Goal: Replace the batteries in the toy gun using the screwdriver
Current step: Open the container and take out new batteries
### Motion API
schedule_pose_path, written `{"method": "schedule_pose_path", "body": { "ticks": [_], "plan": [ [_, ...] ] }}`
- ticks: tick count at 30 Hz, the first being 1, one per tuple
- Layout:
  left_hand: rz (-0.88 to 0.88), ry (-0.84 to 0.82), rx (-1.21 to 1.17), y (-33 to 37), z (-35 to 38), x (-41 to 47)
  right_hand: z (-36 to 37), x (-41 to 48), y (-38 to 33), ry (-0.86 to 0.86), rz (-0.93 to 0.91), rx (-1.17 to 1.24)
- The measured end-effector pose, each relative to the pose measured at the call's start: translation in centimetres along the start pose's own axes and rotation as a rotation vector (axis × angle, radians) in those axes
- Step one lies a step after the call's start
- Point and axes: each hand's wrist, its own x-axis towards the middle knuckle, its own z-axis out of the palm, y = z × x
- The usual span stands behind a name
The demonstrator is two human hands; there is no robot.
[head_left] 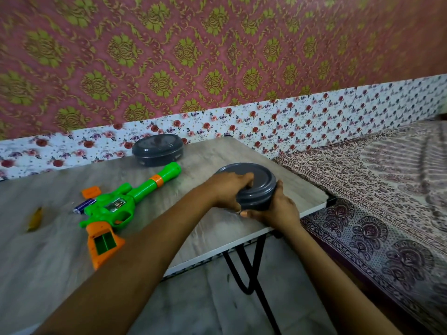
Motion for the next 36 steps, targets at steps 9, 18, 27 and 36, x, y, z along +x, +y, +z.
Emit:
{"method": "schedule_pose_path", "body": {
  "ticks": [9,18,27,36],
  "plan": [
    [0.103,-0.049,0.253,-0.3,-2.0,1.8,0.4,0.6,0.3,0.010,0.039,-0.022],
    [0.119,-0.059,0.231,-0.6,-2.3,1.5,0.4,0.3,-0.1,0.014,0.016,-0.016],
    [0.065,-0.005,-0.024,-2.1,-3.3,1.2,0.6,0.4,0.2,0.013,0.024,-0.004],
    [-0.283,0.509,-0.517,-7.7,-5.2,0.1,-1.4,0.8,0.1,-0.188,0.061,0.403]
  ]
}}
